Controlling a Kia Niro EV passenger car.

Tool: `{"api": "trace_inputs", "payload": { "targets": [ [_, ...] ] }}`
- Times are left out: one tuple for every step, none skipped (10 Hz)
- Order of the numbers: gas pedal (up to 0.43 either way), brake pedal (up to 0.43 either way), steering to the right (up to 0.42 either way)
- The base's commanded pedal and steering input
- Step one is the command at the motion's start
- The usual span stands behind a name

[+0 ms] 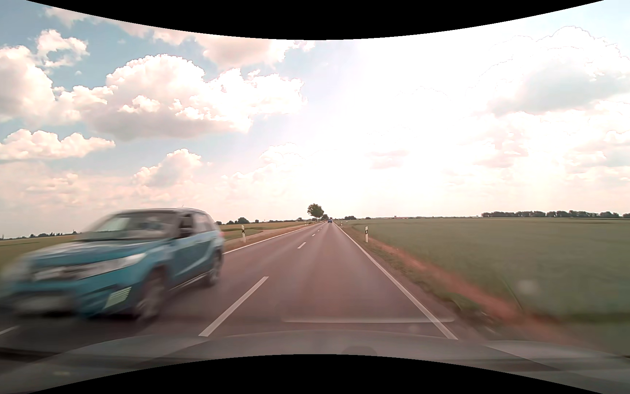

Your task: Follow the waypoints while adhering to traffic rules and regulations

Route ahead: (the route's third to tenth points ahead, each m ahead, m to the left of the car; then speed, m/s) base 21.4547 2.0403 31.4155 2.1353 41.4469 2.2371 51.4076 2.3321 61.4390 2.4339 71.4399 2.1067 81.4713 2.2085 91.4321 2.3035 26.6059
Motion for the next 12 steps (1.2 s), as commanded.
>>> {"api": "trace_inputs", "payload": {
  "targets": [
    [0.22,0.0,-0.002],
    [0.209,0.0,-0.003],
    [0.209,0.0,-0.002],
    [0.209,0.0,0.0],
    [0.209,0.0,0.0],
    [0.209,0.0,0.0],
    [0.209,0.0,0.0],
    [0.209,0.0,0.0],
    [0.197,0.0,0.0],
    [0.197,0.0,0.0],
    [0.197,0.0,-0.001],
    [0.197,0.0,-0.001]
  ]
}}
